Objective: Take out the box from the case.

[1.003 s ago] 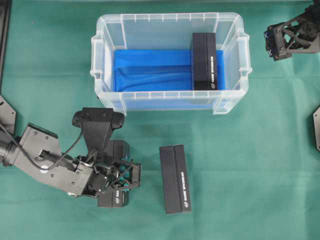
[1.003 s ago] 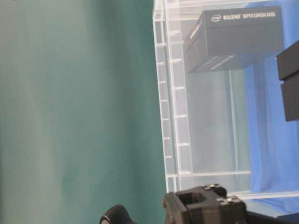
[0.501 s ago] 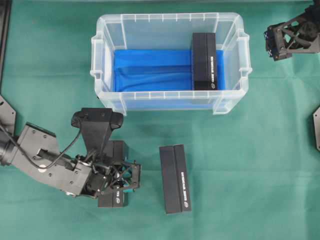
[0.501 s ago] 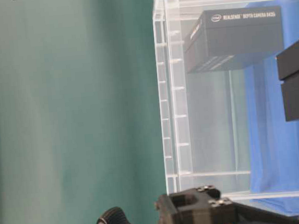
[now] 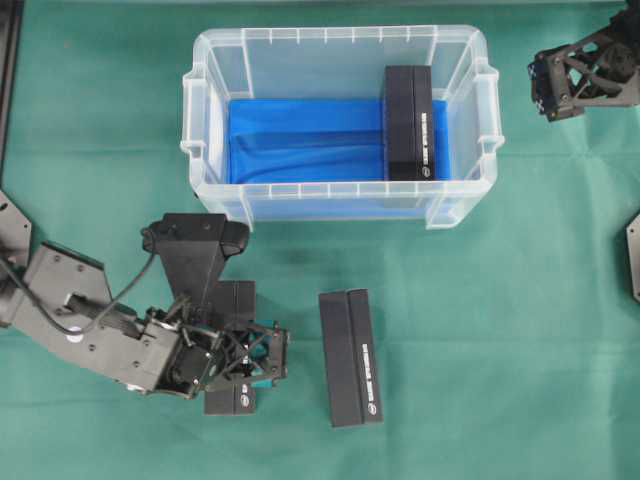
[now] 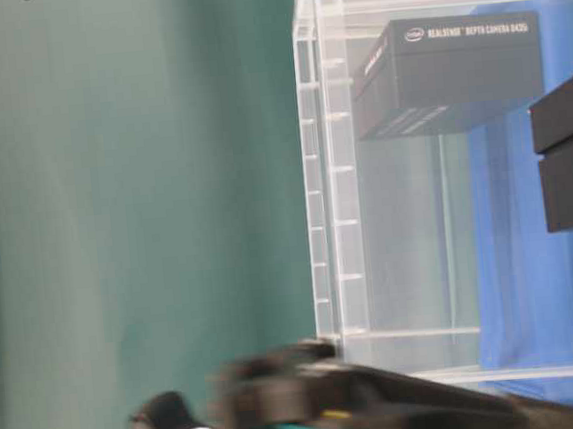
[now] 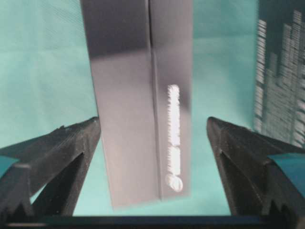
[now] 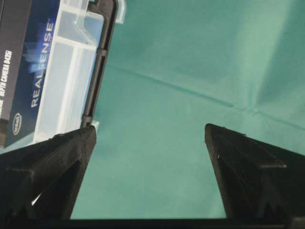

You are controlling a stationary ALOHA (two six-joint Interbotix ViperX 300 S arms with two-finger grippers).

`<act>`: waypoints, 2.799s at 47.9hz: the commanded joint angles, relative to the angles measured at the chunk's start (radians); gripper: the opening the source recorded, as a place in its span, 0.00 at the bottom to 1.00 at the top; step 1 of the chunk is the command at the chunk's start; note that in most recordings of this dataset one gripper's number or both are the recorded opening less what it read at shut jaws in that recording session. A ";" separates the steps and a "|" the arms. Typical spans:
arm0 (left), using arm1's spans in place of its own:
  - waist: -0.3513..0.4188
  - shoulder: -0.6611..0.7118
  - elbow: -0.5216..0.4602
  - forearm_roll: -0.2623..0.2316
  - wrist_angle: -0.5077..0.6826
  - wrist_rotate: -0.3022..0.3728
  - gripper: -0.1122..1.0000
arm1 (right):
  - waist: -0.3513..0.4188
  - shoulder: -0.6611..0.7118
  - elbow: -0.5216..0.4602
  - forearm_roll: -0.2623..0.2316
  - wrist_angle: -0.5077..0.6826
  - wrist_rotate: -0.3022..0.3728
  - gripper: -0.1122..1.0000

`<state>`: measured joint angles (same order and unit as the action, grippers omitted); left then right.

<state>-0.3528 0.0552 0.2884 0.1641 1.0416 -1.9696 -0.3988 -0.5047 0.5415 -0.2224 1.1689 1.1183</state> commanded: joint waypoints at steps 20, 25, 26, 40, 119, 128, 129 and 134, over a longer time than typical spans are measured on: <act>-0.003 -0.196 -0.207 0.003 0.380 0.012 0.96 | 0.000 -0.011 -0.012 0.000 -0.006 -0.002 0.93; -0.003 -0.210 -0.264 0.005 0.462 0.031 0.95 | 0.000 -0.009 -0.012 0.000 -0.006 -0.002 0.93; -0.003 -0.212 -0.275 0.003 0.472 0.034 0.95 | 0.002 -0.011 -0.014 0.000 -0.006 0.000 0.93; -0.003 -0.195 -0.322 0.008 0.500 0.060 0.95 | 0.000 -0.009 -0.012 0.000 -0.006 0.002 0.93; 0.330 -0.497 0.000 0.025 0.569 0.347 0.95 | 0.000 -0.029 -0.005 0.003 0.011 0.008 0.93; 0.480 -0.497 0.003 0.025 0.541 0.502 0.95 | 0.000 -0.029 -0.006 0.003 0.017 0.009 0.93; 0.495 -0.497 0.003 0.025 0.535 0.514 0.95 | 0.000 -0.029 -0.005 0.003 0.017 0.009 0.93; 0.569 -0.497 0.005 0.025 0.505 0.574 0.95 | 0.002 -0.029 -0.005 0.003 0.017 0.011 0.93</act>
<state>0.1703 -0.4295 0.3037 0.1841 1.5647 -1.4189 -0.3988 -0.5231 0.5476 -0.2194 1.1858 1.1275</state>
